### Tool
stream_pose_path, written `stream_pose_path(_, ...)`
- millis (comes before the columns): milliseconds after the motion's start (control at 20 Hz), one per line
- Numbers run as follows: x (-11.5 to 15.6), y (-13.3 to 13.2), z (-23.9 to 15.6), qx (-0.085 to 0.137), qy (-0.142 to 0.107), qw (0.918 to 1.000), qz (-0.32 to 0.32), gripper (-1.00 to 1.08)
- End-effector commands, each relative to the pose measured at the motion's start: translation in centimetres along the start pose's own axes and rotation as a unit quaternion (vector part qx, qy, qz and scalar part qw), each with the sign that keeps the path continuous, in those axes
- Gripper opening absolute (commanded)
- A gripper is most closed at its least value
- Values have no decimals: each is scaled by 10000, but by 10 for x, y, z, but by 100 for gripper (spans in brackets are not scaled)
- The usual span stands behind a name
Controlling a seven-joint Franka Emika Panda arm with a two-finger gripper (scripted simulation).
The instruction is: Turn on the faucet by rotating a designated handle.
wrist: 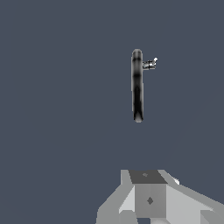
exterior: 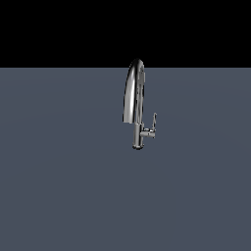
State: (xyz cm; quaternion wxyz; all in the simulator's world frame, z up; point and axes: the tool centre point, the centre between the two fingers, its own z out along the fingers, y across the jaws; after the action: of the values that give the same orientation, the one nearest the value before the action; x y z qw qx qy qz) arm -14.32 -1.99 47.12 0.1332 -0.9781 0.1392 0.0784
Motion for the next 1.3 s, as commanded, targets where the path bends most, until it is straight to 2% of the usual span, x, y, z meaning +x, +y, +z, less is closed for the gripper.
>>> stream_pose_path(0, 16, 2, 3, 204, -170, 9994, 224, -100)
stream_pose_path(350, 61, 12, 16, 788, -658, 9911, 850, -100)
stream_pose_path(650, 98, 24, 32, 1308, -1089, 9754, 1399, -100)
stream_pose_path(950, 134, 39, 53, 1847, -1536, 9507, 1961, -100)
stream_pose_path(1100, 151, 47, 66, 2127, -1768, 9343, 2251, -100)
stream_pose_path(1250, 168, 56, 81, 2416, -2007, 9145, 2549, -100)
